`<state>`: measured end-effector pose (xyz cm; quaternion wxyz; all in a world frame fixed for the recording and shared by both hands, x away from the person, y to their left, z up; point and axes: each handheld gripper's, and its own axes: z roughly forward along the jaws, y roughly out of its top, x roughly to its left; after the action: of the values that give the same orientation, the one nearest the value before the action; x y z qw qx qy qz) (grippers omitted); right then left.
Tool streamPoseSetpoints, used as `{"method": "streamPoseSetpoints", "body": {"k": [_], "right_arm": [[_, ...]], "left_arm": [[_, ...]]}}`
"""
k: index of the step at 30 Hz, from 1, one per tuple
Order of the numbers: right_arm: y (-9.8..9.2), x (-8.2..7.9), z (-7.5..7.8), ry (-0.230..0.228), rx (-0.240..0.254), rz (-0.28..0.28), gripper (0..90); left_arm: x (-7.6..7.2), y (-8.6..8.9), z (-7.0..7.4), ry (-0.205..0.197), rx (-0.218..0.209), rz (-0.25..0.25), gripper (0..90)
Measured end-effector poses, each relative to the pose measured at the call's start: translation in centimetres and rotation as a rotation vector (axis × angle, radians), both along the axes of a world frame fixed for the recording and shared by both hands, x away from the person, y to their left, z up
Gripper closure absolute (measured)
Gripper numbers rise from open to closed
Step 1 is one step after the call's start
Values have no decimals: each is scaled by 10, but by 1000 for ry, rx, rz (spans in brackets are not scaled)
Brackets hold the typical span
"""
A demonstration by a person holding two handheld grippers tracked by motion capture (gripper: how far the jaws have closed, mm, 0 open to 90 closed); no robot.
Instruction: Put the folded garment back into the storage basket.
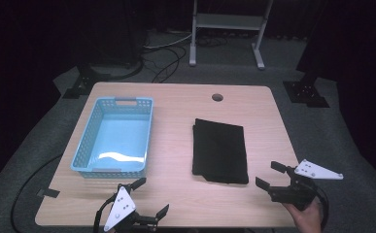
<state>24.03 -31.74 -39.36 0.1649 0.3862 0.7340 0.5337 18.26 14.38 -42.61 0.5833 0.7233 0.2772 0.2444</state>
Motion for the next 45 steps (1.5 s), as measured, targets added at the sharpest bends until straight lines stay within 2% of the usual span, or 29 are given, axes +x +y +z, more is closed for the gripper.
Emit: {"method": "streamPoseSetpoints", "body": {"k": [7,10,21,25,34,45], "right_arm": [[5,11,5,18,-8,10,113],[10,19,7,43,-15,18,113],[25,36,15,64,-33,48,113],[27,41,16,72,-25,49,113],[39,54,17,82,-51,54,113],[44,72,12,155,-47,39,113]], "left_arm": [[0,1,0,0,-3,6,0],[1,0,-1,5,-2,-2,0],[1,3,0,1,-7,5,0],[1,2,0,4,-10,4,0],[1,1,0,6,-19,0,0],[1,0,0,4,-16,-4,0]]}}
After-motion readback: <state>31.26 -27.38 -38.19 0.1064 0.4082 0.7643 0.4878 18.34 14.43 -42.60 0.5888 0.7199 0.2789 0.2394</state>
